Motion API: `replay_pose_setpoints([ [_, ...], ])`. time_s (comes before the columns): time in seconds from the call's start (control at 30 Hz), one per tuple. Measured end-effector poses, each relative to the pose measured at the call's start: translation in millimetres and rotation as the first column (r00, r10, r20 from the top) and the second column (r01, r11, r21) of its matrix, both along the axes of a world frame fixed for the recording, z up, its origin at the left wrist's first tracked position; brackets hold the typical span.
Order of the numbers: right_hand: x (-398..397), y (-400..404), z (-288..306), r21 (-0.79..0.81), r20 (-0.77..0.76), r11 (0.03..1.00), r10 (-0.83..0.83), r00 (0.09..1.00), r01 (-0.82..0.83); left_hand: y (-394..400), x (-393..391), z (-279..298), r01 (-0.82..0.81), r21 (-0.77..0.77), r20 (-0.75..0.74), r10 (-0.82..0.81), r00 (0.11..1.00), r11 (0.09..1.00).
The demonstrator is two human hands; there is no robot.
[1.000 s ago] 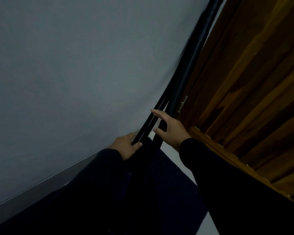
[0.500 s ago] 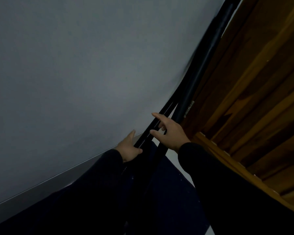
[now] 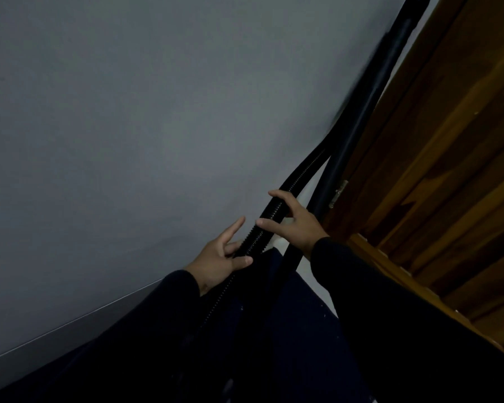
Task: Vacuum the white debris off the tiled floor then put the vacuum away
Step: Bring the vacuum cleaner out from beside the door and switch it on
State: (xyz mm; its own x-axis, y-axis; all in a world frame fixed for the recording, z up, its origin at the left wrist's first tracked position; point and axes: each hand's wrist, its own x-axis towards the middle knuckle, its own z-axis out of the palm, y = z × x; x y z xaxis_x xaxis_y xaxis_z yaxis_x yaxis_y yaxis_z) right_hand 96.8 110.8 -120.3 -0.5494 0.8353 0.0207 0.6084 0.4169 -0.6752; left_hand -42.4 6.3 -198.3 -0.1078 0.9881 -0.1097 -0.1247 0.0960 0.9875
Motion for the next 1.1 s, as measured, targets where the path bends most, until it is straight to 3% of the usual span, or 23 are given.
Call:
replay_pose_setpoints([
  [0.2, 2, -9, -7, 0.072, -0.112, 0.995, -0.066, 0.992, 0.075, -12, 9, 6, 0.036, -0.025, -0.118, -0.039, 0.992, 0.999],
  [0.33, -1, -26, -3, 0.138, -0.145, 0.989, -0.034, 0.989, 0.054, -35, 0, 10, 0.058, -0.117, -0.299, -0.091, 0.95, 0.991],
  [0.47, -4, -46, 3, 0.184, -0.121, 0.982, -0.01, 0.993, 0.032, -87, -29, 20, 0.1, -0.358, -0.584, -0.305, 0.752, 0.929],
  [0.6, -4, -66, 12, 0.24, -0.138, 0.97, -0.008, 0.99, 0.041, -160, -59, 17, 0.173, -0.604, -0.539, -0.559, 0.63, 0.778],
  [0.7, -7, -79, 16, 0.255, -0.127, 0.967, 0.011, 0.992, 0.022, -200, -66, 7, 0.217, -0.681, -0.401, -0.605, 0.688, 0.699],
  [0.8, -11, -87, 19, 0.276, -0.098, 0.961, 0.029, 0.995, 0.0, -221, -64, -1, 0.236, -0.658, -0.287, -0.528, 0.799, 0.715],
  [0.93, -13, -93, 20, 0.277, -0.087, 0.961, 0.046, 0.995, -0.02, -233, -54, -1, 0.275, -0.643, -0.158, -0.475, 0.866, 0.715],
  [1.0, -12, -93, 22, 0.28, -0.074, 0.96, 0.046, 0.996, -0.023, -233, -50, -1, 0.28, -0.628, -0.14, -0.46, 0.877, 0.726],
  [1.1, -11, -90, 24, 0.277, -0.066, 0.961, 0.037, 0.997, -0.017, -228, -43, -1, 0.234, -0.614, -0.237, -0.458, 0.857, 0.754],
])
